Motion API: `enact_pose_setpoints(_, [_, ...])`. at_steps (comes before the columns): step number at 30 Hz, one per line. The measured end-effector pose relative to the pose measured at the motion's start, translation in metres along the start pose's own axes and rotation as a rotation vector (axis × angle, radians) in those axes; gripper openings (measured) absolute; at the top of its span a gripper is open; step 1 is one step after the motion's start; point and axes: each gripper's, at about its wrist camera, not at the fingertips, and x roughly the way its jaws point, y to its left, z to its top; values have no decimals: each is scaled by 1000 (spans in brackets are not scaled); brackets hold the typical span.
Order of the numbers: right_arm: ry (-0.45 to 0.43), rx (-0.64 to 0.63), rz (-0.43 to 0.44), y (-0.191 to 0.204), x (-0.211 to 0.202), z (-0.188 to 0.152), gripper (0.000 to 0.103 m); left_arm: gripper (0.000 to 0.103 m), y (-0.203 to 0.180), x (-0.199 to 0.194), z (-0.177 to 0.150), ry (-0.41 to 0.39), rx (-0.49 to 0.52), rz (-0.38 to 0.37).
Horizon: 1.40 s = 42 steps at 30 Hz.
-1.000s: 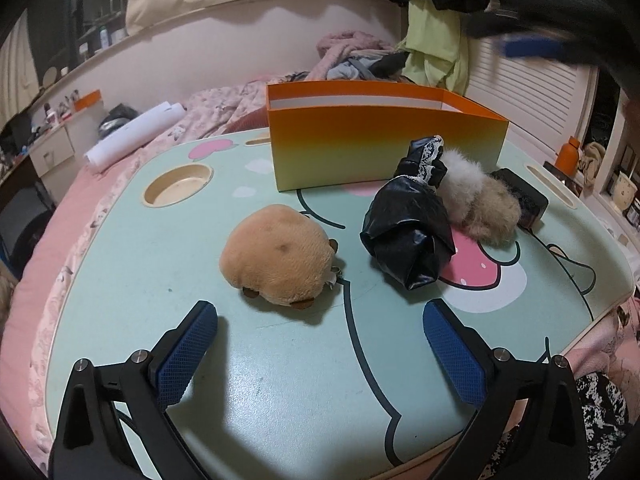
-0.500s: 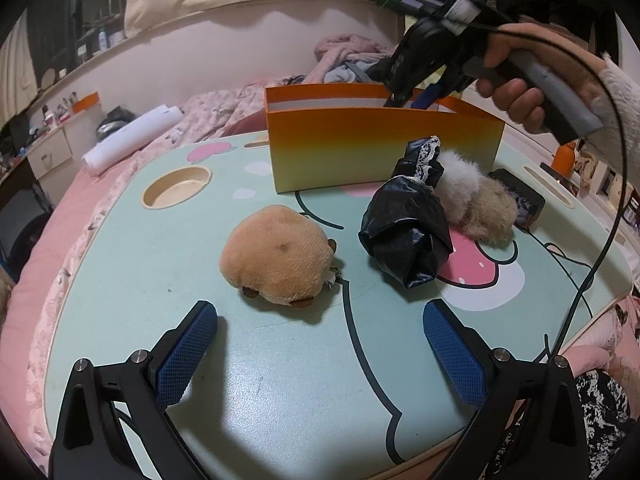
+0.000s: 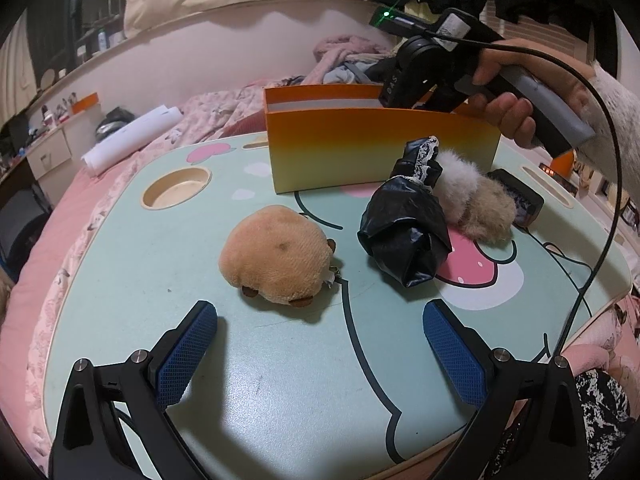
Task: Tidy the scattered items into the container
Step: 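Reach into the box and grasp the beaded bracelet with the right gripper, then lift the bracelet out and set it beside the black cloth, right gripper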
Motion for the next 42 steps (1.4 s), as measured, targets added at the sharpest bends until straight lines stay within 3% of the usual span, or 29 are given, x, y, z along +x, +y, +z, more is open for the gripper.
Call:
enact_pose_setpoints(4, [-122,13,15,-1,-26,-11,21,103,0,0,0,0,0,0])
enact_pose_setpoints(7, [-243,19,37,0,-67,-28,21,103,0,0,0,0,1,0])
enact_pose_setpoints(12, [-386,-5,157,9,-134,-83,21,103,0,0,0,0,0,0])
enact_pose_setpoints(16, [-380,-38,223,21,-143,-123,21,103,0,0,0,0,1,0])
enact_pose_setpoints(20, [-318,-57,257,30,-118,-151,22,103,1,0,0,0,1,-1])
enact_pose_setpoints(24, [-261,-68,294,33,-89,-158,25,103,1,0,0,-1,1,-1])
enact_pose_setpoints(29, [-382,-40,245,32,-99,-161,47,103,1,-1,0,-1,1,-1])
enact_pose_setpoints(31, [-457,-33,243,30,-112,-171,73,103,1,-1,0,-1,1,-1])
enact_pose_setpoints(32, [-494,-32,241,29,-118,-179,76,103,1,-1,0,-1,1,-1])
enact_pose_setpoints(36, [-540,-58,244,31,-125,-206,77,103,1,-1,0,-1,1,-1])
enact_pose_setpoints(42, [-519,-99,120,36,-103,-259,77,103,1,-1,0,-1,1,-1])
